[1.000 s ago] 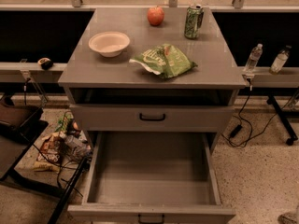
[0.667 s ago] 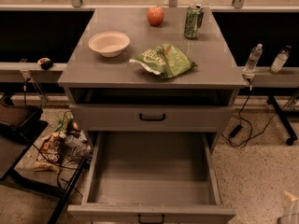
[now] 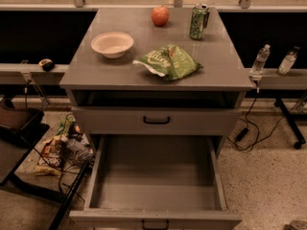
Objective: Close middle drawer
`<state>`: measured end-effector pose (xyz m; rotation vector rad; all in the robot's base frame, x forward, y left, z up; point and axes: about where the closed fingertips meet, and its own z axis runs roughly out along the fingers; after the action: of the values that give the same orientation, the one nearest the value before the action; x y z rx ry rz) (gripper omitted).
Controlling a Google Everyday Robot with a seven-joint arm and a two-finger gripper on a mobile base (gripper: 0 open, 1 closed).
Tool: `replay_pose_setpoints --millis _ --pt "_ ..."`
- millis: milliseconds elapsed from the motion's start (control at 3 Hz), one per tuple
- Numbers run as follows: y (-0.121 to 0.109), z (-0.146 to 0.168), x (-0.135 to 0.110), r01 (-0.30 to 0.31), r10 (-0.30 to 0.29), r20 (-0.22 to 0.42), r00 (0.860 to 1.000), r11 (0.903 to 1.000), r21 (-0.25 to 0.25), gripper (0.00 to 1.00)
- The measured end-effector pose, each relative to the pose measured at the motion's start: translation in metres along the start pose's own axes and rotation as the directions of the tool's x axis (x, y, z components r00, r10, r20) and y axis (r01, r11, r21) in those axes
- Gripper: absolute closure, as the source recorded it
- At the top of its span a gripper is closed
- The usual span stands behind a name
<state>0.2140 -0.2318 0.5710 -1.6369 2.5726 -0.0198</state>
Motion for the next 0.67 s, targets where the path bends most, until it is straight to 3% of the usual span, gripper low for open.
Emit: replay_pose_setpoints --millis 333,667 --pt "-0.003 0.063 -0.039 0.066 -0.067 0.087 0.994 0.9977 0.015 0.46" --pt "-0.016 0.087 -0.072 0.106 -0.11 0.153 0.982 0.9938 0.033 0.69"
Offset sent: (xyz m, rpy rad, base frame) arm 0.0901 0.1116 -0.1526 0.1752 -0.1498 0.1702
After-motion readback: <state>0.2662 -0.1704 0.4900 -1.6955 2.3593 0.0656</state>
